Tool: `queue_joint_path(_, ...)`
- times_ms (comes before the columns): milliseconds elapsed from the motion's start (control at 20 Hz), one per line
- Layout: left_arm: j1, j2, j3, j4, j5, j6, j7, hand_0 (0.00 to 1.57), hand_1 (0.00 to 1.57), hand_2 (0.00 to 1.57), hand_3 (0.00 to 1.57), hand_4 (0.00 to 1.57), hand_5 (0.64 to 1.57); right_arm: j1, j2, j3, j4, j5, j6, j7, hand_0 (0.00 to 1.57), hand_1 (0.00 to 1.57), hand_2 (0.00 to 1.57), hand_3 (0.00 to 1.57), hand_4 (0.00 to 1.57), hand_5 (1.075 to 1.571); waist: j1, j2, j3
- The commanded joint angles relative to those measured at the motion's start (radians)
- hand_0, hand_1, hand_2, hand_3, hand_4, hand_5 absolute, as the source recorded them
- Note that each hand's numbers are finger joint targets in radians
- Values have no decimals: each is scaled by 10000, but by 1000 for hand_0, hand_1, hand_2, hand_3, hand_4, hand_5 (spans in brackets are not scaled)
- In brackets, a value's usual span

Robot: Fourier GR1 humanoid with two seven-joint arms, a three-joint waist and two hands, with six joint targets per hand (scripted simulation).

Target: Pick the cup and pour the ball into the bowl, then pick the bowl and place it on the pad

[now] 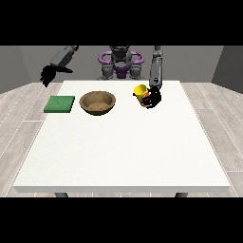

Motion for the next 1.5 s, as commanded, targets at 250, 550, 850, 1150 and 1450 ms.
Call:
queue_joint_path(250,-686,89,-691,597,-1351,1465,1288,1356,1356,1571,1571,950,1525,-85,-1051,-624,1153,-352,705,234,0,0,0,0,0,1555,177,-909,-25)
queue_joint_path(550,-359,-422,-2803,-485,-3450,1600,3810,1381,1381,1571,1571,1033,1536,726,-1556,-1252,3404,-26,548,-275,0,0,0,0,0,1560,1862,-2864,0)
queue_joint_path(850,-1462,-417,-3418,-564,-4964,1231,6606,1375,1375,1571,1571,1143,1567,974,-1026,-854,3541,334,232,-569,0,0,0,0,0,1558,1767,-3428,-24)
queue_joint_path(1150,-1201,-832,-4558,-1179,-6746,1463,7474,1367,1367,1571,1571,1114,1566,1030,-1368,-1147,4369,270,455,-1100,0,0,83,0,0,1554,2349,-3449,-20)
queue_joint_path(1450,-1770,-1163,-5034,-893,-8618,1850,8684,1080,1080,1571,1571,965,1570,457,-1446,-1115,4390,174,484,-1010,0,0,58,0,0,1551,1909,-2906,-26)
